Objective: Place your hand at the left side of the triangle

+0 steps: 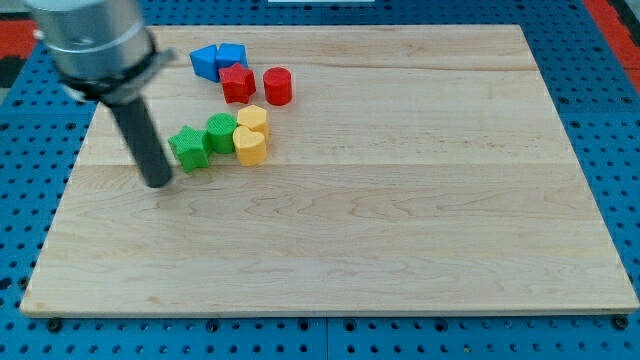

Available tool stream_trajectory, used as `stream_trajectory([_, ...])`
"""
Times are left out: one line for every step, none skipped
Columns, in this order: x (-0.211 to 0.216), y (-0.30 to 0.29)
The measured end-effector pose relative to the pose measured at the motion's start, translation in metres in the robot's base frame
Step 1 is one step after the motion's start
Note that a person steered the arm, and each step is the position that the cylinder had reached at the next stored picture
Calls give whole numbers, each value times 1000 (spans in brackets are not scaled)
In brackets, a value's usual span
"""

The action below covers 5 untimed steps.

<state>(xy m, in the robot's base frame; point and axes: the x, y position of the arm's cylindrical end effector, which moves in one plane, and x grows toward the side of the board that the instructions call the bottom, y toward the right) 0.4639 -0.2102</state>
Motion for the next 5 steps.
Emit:
stream_trajectory([-5,-39])
stream_trajectory([-25,-72])
stream_trajectory([-78,-94])
stream_trajectory([-105,-94])
stream_trajectory([-130,-95])
